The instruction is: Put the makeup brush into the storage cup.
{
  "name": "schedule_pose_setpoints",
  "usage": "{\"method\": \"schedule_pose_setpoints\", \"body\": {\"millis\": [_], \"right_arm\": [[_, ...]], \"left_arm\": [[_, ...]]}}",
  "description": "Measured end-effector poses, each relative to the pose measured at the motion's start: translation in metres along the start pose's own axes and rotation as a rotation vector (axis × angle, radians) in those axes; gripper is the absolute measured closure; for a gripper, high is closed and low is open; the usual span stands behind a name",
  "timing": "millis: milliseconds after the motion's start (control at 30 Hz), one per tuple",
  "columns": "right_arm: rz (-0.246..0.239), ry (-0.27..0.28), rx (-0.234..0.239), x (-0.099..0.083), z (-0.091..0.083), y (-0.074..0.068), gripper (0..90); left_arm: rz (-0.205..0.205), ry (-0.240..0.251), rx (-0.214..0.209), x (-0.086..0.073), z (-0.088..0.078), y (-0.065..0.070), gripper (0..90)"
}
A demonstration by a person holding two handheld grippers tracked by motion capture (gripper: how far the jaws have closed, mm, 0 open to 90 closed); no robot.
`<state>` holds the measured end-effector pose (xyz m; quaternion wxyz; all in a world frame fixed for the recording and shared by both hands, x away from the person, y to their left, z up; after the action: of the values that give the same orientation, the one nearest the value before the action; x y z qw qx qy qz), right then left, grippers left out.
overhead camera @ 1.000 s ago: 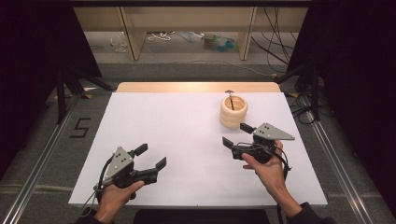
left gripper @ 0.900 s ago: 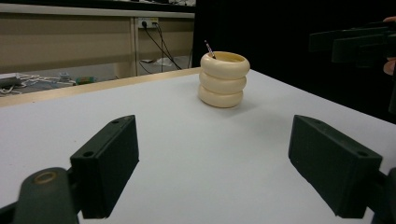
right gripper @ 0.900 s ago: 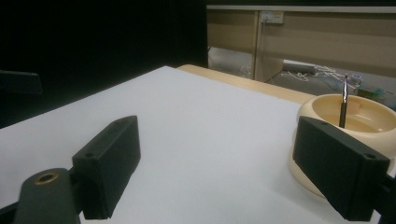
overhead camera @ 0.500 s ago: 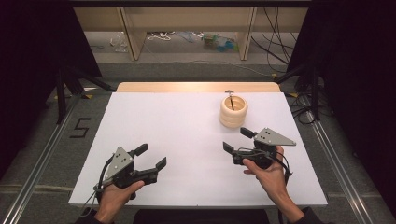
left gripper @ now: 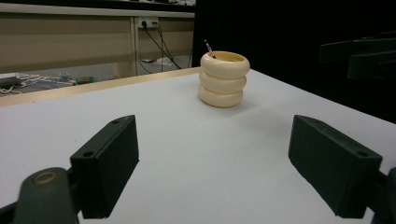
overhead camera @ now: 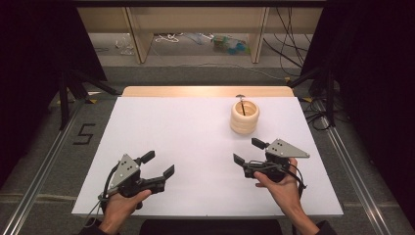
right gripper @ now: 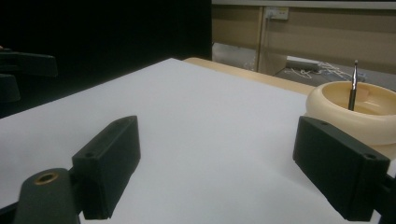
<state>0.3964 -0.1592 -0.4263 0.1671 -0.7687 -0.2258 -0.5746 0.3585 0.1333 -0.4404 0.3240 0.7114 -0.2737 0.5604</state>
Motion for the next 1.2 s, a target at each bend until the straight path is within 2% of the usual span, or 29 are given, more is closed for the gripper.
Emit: {"method": "schedule_pose_setpoints", "body": {"millis": [200,233,267,367,667,733,833,867,967,1200], "right_arm": [[0.014,-0.006,-0.001,-0.003,-0.005,-0.002,16.0],[-0.002,0.011,-0.01,-0.002,-0.005,0.0,16.0],[0.005,-0.003,-0.004,-0.004,-0.007,-0.001,16.0],[0.014,0.004,0.0,-0.005,-0.01,-0.003,16.0],[0.007,-0.011,-0.002,-0.014,-0.022,-0.003,16.0],[0.008,0.001,0.006,-0.015,-0.023,-0.003,15.9],[0.007,-0.001,-0.007,-0.017,-0.023,-0.003,16.0],[0.013,-0.006,0.009,-0.017,-0.023,-0.004,15.9],[0.004,-0.02,-0.001,-0.019,-0.023,-0.004,16.0],[0.006,-0.011,-0.001,-0.019,-0.022,-0.003,16.0]], "left_arm": [[0.002,0.001,0.0,0.0,0.0,0.0,15.9],[0.001,0.001,0.001,0.0,0.0,0.0,15.9],[0.001,0.001,0.0,0.0,0.0,0.0,15.9],[0.003,0.001,0.0,0.0,0.0,0.0,15.9],[0.003,-0.002,-0.001,0.0,0.0,0.0,15.9],[0.003,-0.002,-0.001,0.0,0.0,0.0,15.9],[0.004,-0.002,-0.001,0.0,0.0,0.0,15.9],[0.004,-0.003,-0.001,0.0,0.0,0.0,15.9],[0.004,-0.003,-0.002,0.0,0.0,0.0,15.9],[0.004,-0.005,-0.003,0.0,0.0,0.0,15.9]]}}
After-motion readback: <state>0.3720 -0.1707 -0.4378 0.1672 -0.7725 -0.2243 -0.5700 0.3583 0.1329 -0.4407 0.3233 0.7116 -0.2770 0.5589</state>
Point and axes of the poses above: each handheld gripper's, and its own axes: z roughly forward along the jaws, x roughly out of its top, y roughly to its right, the point moved 7 cm from there along z, roughly forward along the jaws, and after that the axes turned 12 degrees about -x, right-handed, at the moved point
